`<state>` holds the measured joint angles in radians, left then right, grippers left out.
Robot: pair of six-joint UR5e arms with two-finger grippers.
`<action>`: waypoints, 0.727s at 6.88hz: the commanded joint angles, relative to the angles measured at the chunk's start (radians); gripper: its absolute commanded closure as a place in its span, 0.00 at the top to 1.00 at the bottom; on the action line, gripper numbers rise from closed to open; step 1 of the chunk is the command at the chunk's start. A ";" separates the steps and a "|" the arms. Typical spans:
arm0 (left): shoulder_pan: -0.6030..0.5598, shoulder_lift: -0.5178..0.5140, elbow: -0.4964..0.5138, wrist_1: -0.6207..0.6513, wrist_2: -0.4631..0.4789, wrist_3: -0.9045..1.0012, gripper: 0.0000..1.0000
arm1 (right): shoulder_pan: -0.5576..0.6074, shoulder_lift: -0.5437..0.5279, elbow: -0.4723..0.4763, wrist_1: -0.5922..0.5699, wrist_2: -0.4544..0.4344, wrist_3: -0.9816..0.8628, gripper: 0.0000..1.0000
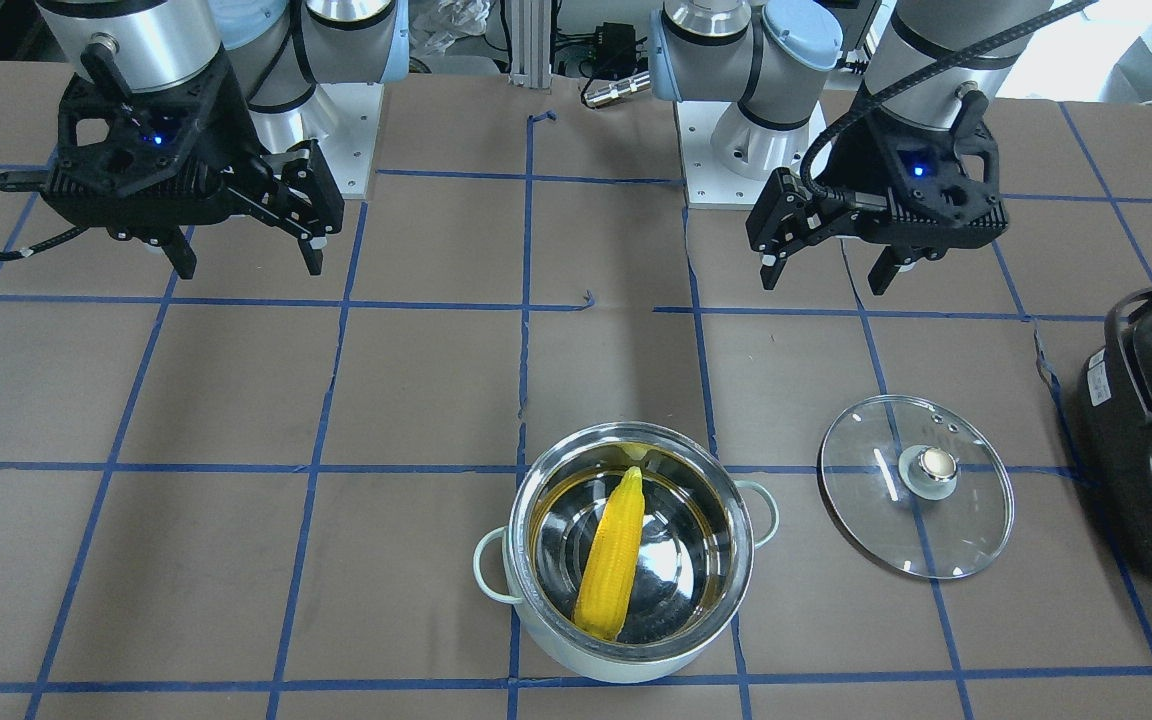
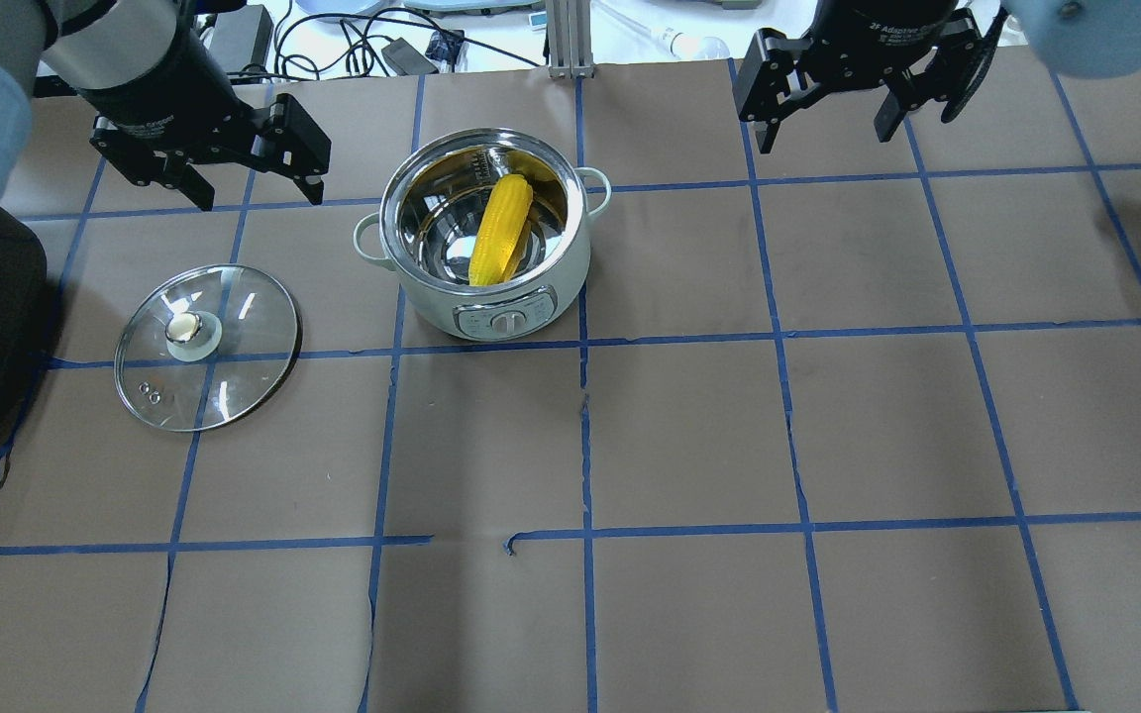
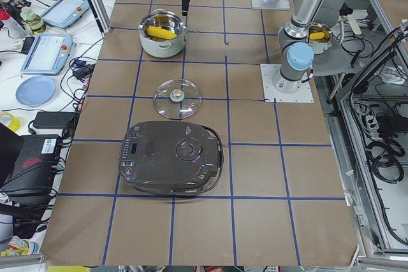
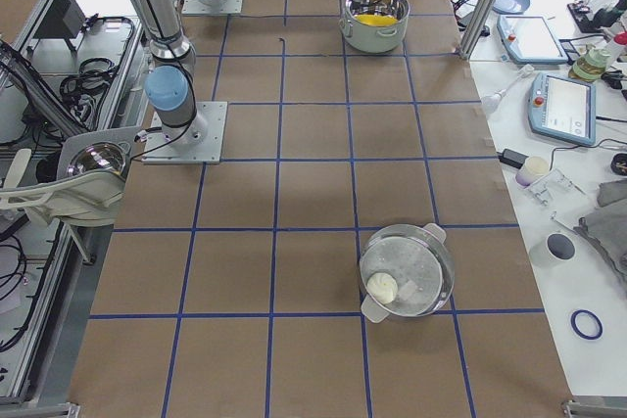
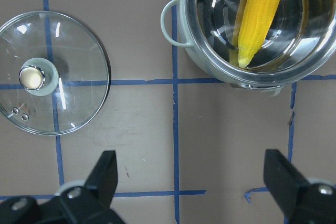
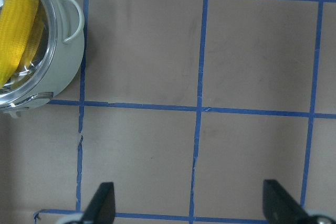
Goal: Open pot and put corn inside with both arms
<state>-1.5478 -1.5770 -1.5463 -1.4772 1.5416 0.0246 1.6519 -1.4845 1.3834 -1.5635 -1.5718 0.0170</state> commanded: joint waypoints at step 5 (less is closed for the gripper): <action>0.002 0.002 0.000 0.000 0.002 0.000 1.00 | -0.001 -0.010 -0.003 0.002 -0.010 0.001 1.00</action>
<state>-1.5467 -1.5754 -1.5467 -1.4772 1.5420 0.0246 1.6506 -1.4929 1.3813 -1.5605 -1.5807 0.0182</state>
